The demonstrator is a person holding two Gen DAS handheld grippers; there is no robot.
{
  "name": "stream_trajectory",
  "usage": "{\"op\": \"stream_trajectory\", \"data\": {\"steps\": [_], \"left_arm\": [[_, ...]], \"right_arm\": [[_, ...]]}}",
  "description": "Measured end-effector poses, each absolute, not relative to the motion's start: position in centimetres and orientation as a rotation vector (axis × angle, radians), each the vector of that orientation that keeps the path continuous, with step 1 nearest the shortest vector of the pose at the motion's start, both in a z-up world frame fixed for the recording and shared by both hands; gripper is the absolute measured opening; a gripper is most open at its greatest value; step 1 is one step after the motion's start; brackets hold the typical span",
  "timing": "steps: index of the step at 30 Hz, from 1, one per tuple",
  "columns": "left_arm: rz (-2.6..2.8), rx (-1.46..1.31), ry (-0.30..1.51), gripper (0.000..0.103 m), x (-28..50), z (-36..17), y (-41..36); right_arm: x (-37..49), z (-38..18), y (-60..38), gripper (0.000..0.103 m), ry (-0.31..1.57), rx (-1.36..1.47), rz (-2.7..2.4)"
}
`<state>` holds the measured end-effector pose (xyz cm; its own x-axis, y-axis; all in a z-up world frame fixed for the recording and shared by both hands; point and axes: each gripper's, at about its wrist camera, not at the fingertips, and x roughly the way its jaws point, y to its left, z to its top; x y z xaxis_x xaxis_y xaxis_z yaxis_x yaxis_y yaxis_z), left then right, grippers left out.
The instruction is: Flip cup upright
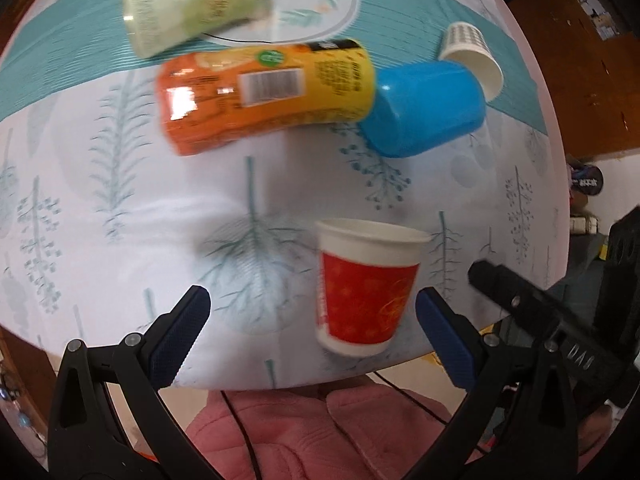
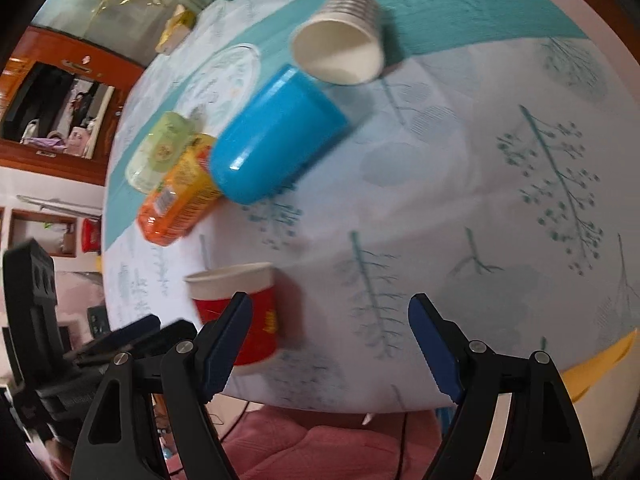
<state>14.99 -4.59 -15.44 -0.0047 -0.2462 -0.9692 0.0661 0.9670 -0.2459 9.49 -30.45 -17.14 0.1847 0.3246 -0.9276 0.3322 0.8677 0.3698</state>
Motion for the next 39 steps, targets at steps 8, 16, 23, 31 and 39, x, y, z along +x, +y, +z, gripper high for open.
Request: {"op": "stream_trajectory", "data": {"steps": [8,16,23,31,39], "left_arm": [[-0.3,-0.151,1.618,0.102,16.8,-17.5,-7.4],[-0.322,-0.166,1.618,0.089,17.8,-18.5,-8.4],[-0.355,-0.214,1.597,0.063,17.9,-18.4,-8.5],[-0.397,-0.23,1.42,0.062,17.2,-15.7,-6.3],[-0.477,-0.147,1.054,0.061,15.2,-13.1,-4.6]], "right_arm": [[6.8,-18.7,-33.6,0.082,1.43,0.632,-0.099],[5.6,-19.0,-34.9,0.082,1.435,0.669,-0.143],[5.2,-19.3,-35.0,0.082,1.444,0.683,-0.151],[4.8,-18.8,-34.7,0.082,1.434,0.676,-0.151],[4.3,-18.6,-33.6,0.081,1.439,0.634,-0.136]]}}
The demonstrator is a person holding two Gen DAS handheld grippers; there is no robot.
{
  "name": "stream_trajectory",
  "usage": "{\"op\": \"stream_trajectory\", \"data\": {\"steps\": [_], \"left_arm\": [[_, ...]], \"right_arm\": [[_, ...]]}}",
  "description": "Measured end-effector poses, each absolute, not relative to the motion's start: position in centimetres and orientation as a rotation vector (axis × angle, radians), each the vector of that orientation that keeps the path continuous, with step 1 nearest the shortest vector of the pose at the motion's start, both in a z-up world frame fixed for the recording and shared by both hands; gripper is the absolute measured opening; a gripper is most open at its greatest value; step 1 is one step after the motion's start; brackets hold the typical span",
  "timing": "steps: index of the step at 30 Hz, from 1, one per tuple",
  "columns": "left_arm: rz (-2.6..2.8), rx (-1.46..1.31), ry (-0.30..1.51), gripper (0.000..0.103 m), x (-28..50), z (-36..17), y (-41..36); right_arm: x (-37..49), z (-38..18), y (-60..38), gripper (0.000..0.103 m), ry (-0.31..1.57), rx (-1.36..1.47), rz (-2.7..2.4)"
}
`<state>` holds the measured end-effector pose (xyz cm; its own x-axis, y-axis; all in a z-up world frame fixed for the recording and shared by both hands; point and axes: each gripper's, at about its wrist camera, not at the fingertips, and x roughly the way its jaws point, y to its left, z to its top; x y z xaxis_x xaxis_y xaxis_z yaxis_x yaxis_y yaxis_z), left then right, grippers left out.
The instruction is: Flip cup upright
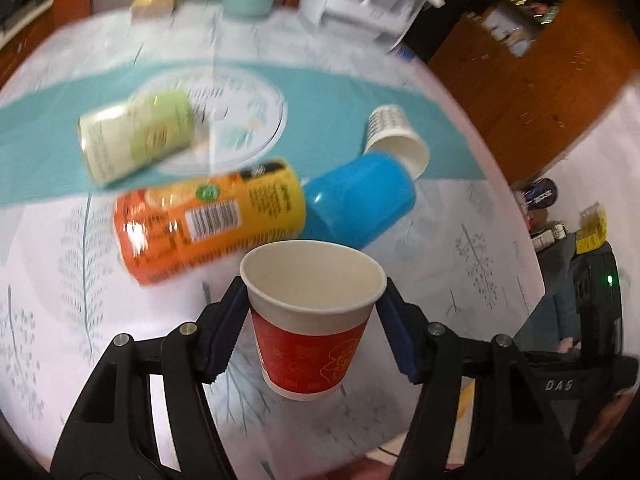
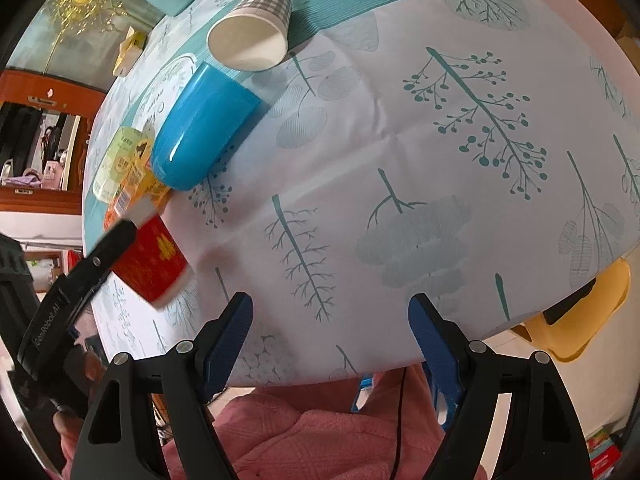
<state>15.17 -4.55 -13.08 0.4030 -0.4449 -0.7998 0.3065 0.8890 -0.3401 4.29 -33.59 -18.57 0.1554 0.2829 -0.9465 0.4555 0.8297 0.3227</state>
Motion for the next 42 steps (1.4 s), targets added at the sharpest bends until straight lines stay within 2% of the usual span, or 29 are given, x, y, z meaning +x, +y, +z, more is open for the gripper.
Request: {"op": "stream_trajectory", "data": {"steps": [11,19,30,42], "left_arm": [[-0.502,-0.105,0.791,0.06,13.0,-14.8,-4.0],[-0.495,-0.079,0.737,0.061,11.2,-15.2,-4.0],[-0.515,-0.016,0.797,0.061,7.8,-15.3,-4.4],[-0.499,0.154,1.09,0.064,7.0,-17.4,-6.5]], "right_arm": [[2.9,-18.8,-32.9,0.081,1.464,0.57,-0.137],[2.7,-18.5,-32.6,0.081,1.465,0.544,-0.13],[2.9,-17.8,-32.1,0.082,1.439,0.537,-0.082],[2.0,-16.9,-31.9,0.082,1.408,0.542,-0.039]]}}
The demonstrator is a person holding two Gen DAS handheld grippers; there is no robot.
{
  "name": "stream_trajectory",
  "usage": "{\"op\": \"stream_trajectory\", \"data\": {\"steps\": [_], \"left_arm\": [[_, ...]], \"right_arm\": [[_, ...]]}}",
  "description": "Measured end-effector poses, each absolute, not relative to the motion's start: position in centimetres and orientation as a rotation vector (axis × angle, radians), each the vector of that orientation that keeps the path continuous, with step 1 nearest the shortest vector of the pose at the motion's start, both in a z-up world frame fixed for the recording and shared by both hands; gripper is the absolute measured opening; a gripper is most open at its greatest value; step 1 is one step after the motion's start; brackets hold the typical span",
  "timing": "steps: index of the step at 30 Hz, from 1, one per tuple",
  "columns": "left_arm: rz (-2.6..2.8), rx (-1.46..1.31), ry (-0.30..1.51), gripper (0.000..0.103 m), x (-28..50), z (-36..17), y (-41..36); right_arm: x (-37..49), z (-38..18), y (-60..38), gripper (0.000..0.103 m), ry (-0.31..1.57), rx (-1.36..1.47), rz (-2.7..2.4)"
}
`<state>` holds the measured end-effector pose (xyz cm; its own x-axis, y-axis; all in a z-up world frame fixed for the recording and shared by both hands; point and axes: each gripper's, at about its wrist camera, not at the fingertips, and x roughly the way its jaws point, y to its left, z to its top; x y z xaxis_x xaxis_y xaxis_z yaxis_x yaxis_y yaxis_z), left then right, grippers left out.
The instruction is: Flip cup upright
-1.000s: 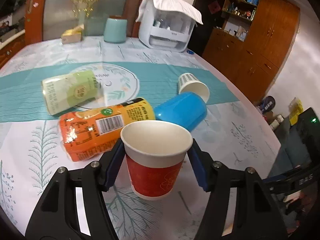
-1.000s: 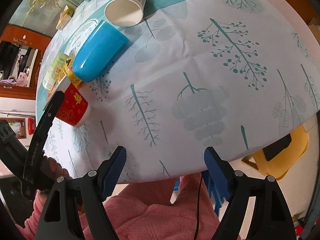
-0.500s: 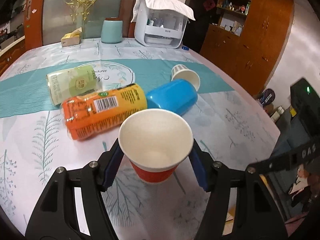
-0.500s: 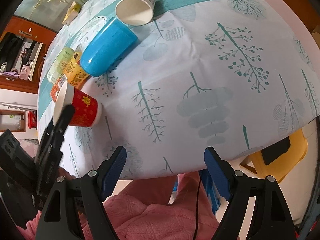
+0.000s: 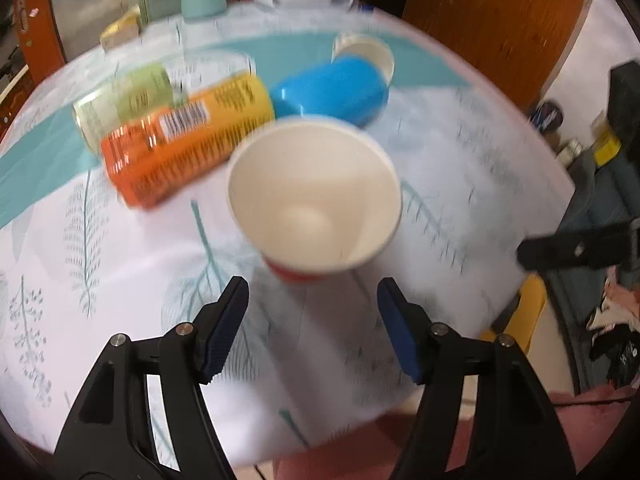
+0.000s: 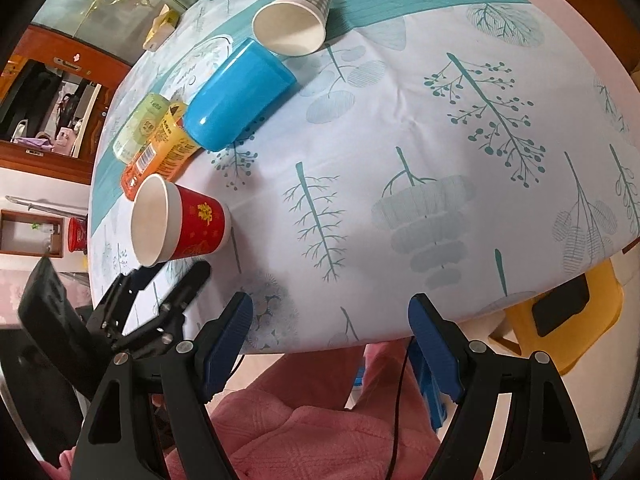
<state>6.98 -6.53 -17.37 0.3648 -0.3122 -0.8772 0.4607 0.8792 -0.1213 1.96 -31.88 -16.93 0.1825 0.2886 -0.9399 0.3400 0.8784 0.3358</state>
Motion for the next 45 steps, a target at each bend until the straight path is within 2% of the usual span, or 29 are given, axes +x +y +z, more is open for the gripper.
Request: {"op": "stream_trajectory", "data": {"steps": [4,8,12,16,20,25,31,38,40,45], "left_arm": [[-0.455,0.213,1.149,0.064,5.5,-17.0,-6.3],[-0.414,0.202,1.189,0.064,3.9,-14.8,-4.9],[-0.328,0.19,1.143,0.064,1.9,-10.7,-3.3],[-0.272,0.164,1.111,0.065,1.2,-6.6,-2.3],[-0.243,0.065,1.079,0.065,1.0,-2.9,-1.5],[-0.186,-0.014,0.95,0.065,0.4,1.0,-1.4],[-0.11,-0.059,0.916,0.065,-1.3,1.1,-1.1],[0.025,-0.048,0.895,0.065,-3.0,0.2,0.2],[0.062,-0.055,0.885,0.067,-3.4,0.1,0.8],[0.086,-0.05,0.86,0.085,-4.0,0.0,1.4]], "right_arm": [[1.3,-16.3,-31.9,0.088,1.385,0.502,-0.035],[0.4,-15.0,-31.5,0.088,1.358,0.433,0.014],[-0.8,-13.0,-30.6,0.095,1.33,0.325,0.054],[-1.9,-9.9,-29.2,0.098,1.285,0.249,0.114],[-2.6,-6.3,-27.9,0.099,1.21,0.255,0.156],[-3.3,-2.2,-26.7,0.102,1.107,0.319,0.17],[-4.6,0.7,-23.8,0.102,0.969,0.196,0.114],[-5.5,0.1,-22.3,0.103,0.968,0.191,0.103],[-5.8,0.1,-22.0,0.103,0.955,0.184,0.101],[-6.5,-0.4,-22.1,0.103,0.932,0.185,0.098]]}}
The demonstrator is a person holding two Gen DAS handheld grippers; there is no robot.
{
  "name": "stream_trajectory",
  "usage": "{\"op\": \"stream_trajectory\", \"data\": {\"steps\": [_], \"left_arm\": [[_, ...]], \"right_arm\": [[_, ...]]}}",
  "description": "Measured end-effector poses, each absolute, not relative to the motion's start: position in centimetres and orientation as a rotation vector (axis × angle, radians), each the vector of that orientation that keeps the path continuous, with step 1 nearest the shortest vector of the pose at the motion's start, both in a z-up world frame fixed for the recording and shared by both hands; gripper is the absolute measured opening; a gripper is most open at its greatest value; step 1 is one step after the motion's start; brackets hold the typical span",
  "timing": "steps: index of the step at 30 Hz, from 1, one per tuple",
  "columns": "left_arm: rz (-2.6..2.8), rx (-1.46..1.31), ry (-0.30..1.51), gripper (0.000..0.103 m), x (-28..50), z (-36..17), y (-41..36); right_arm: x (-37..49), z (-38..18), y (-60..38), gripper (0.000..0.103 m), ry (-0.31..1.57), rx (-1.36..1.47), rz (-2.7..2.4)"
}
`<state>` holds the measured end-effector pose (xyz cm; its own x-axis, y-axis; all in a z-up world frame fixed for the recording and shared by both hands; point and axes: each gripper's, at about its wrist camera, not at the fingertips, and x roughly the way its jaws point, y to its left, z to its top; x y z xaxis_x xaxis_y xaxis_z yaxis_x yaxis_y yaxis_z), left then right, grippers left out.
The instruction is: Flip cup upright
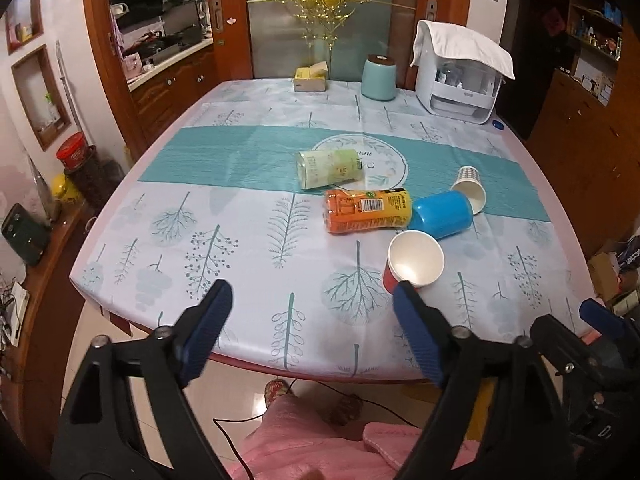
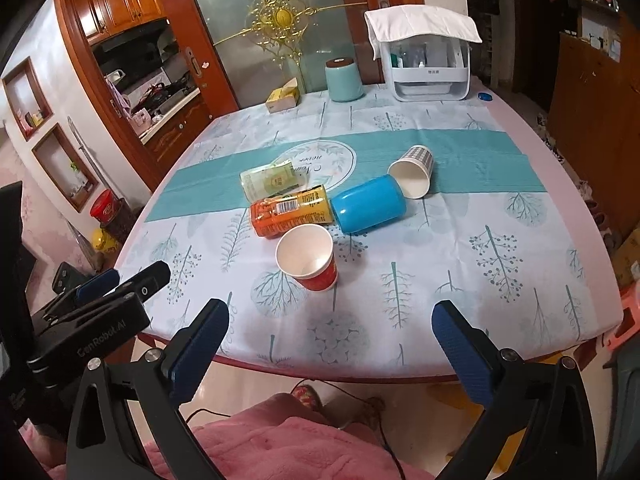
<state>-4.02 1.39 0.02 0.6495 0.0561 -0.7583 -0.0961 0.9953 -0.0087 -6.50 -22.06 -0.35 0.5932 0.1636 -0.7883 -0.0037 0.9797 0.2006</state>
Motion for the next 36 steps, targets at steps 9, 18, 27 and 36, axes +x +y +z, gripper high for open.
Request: {"op": "stream_trajectory", "data": {"steps": [9,18,27,36], "left_arm": [[0.085,-0.033,0.834,0.103,-4.0,0.4,1.3],[0.101,-0.04,0.852,0.103,-3.8,0.2,1.8],[0.106,-0.039,0.854,0.103,-3.7,0.1,1.9],[0.104,-0.038,0.852,0.103,-3.5,-0.1,1.8]], "right_arm": [[-5.9,-0.6,-22.1,0.103,0.938,0.19,0.088],[-6.0,-0.2,-21.9,0.103,0.908,0.173,0.077],[-5.9,0.3,-21.7,0.103,0.896,0.164,0.082],[-5.5,0.1,-21.5,0.103,0.909,0.154,0.082]]}}
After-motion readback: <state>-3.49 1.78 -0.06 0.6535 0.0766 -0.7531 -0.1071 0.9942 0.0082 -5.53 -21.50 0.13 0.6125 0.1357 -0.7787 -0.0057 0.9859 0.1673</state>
